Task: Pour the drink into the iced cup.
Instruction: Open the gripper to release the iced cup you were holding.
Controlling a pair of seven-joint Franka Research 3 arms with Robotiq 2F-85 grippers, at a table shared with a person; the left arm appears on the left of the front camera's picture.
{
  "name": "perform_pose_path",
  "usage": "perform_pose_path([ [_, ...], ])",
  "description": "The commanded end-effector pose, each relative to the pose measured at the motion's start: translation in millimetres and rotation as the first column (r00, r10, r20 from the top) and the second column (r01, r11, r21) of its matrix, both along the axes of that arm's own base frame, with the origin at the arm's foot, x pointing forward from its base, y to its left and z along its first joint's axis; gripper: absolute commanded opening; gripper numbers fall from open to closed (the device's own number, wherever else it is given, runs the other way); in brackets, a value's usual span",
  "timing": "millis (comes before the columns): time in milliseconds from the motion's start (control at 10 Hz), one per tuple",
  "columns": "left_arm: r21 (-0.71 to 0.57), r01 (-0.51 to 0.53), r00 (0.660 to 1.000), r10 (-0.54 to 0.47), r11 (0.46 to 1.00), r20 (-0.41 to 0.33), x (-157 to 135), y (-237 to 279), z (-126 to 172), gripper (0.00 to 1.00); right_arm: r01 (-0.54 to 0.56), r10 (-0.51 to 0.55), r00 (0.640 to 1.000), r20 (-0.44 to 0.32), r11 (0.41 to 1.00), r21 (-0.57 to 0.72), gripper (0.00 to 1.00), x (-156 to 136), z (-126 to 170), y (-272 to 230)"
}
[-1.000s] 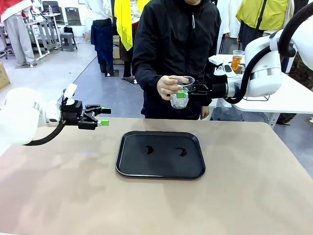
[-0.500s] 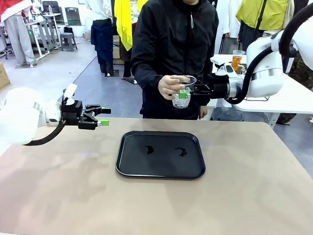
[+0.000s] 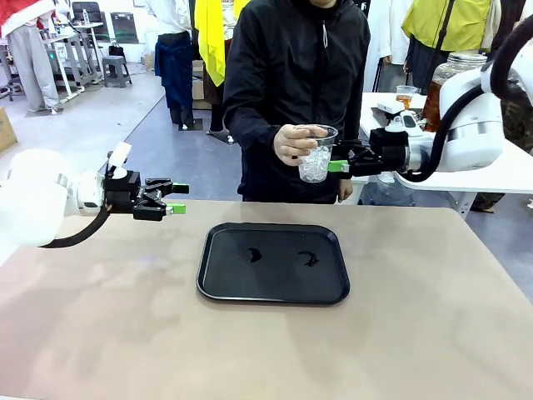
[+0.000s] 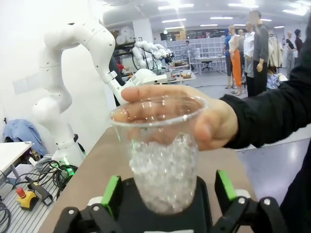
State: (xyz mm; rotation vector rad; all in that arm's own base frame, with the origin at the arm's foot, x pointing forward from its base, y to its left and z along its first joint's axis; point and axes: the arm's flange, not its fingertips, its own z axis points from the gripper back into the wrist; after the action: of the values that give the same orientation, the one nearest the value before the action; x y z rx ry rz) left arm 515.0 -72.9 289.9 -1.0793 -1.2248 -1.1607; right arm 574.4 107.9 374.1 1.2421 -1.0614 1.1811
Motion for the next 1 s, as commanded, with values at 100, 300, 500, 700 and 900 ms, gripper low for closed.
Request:
perform_pose_path([
  [100, 0.005, -0.003, 1.000, 0.003, 1.000, 0.003, 0, -1, 2, 1.00, 0.057, -0.057, 0.998, 0.009, 0.998, 0.022, 1.00, -17, 0, -29],
  [300, 0.005, -0.003, 1.000, 0.003, 1.000, 0.003, 0, -1, 2, 1.00, 0.081, -0.081, 0.994, 0.067, 0.997, 0.009, 1.00, -32, -9, -59],
  [500, 0.005, -0.003, 1.000, 0.003, 1.000, 0.003, 0, -1, 2, 1.00, 0.053, -0.050, 0.991, 0.120, 0.998, -0.017, 1.00, -45, -21, -85],
  [700, 0.005, -0.003, 1.000, 0.003, 1.000, 0.003, 0, -1, 2, 1.00, 0.063, -0.062, 0.988, 0.144, 0.998, -0.005, 1.00, -49, -35, -109],
  [900, 0.005, -0.003, 1.000, 0.003, 1.000, 0.003, 0, -1, 2, 1.00, 0.058, -0.060, 0.991, 0.117, 0.998, 0.019, 1.00, -49, -53, -128],
])
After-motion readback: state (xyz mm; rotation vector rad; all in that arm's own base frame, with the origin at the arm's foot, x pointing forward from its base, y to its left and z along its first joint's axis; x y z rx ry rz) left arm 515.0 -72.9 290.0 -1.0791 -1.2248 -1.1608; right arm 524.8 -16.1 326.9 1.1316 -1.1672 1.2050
